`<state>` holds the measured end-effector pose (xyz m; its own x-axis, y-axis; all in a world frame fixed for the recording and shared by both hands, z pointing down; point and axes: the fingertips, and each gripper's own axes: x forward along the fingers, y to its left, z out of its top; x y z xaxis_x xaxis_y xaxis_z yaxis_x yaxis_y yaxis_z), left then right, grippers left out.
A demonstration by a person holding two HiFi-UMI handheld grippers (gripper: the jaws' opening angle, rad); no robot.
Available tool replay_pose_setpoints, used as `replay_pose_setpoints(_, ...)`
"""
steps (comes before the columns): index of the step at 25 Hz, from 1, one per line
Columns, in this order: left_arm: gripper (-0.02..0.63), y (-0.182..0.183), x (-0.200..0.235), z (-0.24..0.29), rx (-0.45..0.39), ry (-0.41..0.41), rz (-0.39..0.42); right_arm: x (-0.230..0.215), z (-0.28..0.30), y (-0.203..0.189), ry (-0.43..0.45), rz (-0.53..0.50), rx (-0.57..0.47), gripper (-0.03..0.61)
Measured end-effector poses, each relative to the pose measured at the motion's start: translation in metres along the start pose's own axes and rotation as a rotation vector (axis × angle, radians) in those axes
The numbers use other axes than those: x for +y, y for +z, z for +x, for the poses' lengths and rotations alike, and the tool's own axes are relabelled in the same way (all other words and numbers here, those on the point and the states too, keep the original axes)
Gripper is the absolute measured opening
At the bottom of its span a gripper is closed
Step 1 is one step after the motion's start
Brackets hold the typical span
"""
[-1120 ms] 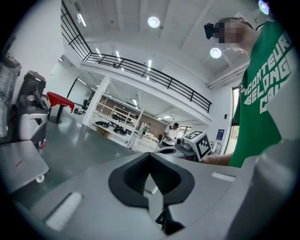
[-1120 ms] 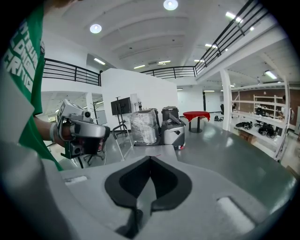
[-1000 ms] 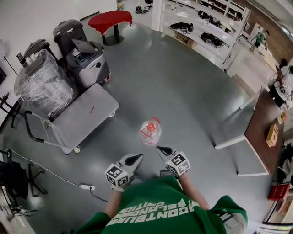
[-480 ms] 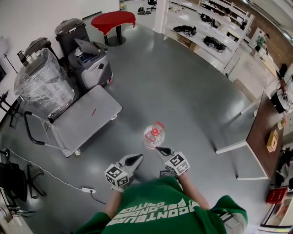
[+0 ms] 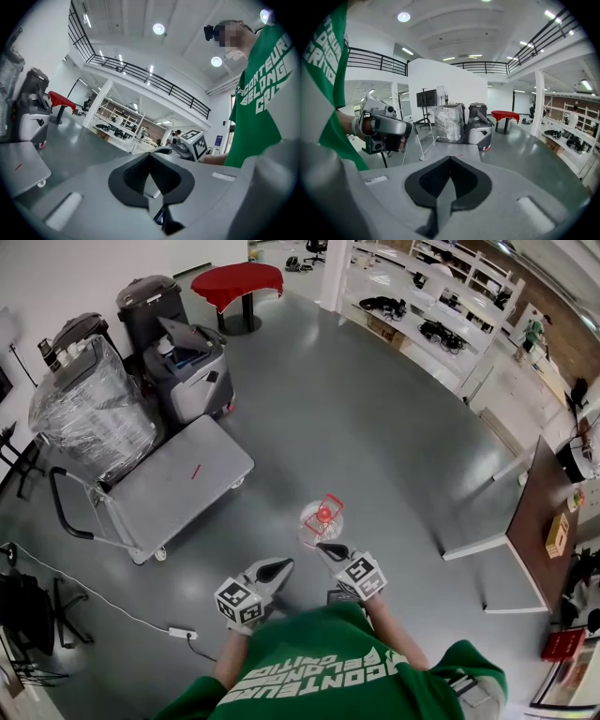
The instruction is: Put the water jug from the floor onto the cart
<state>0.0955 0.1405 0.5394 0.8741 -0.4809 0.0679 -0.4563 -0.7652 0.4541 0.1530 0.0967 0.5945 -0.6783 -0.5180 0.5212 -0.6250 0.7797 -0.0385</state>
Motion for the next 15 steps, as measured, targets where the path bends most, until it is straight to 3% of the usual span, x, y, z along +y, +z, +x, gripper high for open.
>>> replay_pose_setpoints(8, 0.011, 0.005, 0.013, -0.029, -0.007, -0.061, -0.01, 0.026, 0.034, 0.022, 0.022, -0.058, 0.011, -0.008)
replay_pose_setpoints(15, 0.011, 0.006, 0.03, -0.052, -0.014, -0.024, -0.034, 0.044, 0.051, 0.016, 0.046, -0.06, 0.043, -0.008)
